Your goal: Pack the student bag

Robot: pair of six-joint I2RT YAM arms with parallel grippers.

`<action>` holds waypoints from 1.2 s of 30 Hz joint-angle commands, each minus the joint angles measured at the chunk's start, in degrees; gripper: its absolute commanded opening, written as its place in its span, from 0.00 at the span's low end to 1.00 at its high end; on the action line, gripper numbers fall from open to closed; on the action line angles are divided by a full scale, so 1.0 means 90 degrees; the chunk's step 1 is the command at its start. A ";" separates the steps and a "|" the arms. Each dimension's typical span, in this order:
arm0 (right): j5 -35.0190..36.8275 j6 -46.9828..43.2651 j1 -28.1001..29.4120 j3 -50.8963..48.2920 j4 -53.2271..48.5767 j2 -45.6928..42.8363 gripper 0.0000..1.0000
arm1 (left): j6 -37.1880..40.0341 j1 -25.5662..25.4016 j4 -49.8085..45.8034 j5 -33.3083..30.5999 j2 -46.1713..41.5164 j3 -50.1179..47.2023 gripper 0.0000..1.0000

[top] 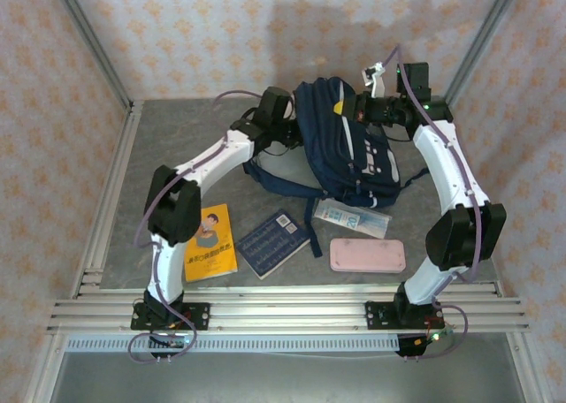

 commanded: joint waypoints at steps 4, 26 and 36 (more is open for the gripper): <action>-0.0341 0.0077 0.0232 -0.0117 0.0996 -0.0468 0.00 | -0.0452 -0.0455 0.0724 -0.0033 0.0999 0.0720 0.01; 0.1257 -0.0258 0.0850 -0.0437 0.1043 -0.0262 0.00 | -0.0110 -0.0031 -0.0024 -0.0073 0.0668 0.0689 0.94; 0.2114 -0.0101 0.0844 -0.0437 0.1076 -0.0118 0.00 | 0.0733 0.0557 -0.0793 -0.0108 -0.1008 -0.0440 0.92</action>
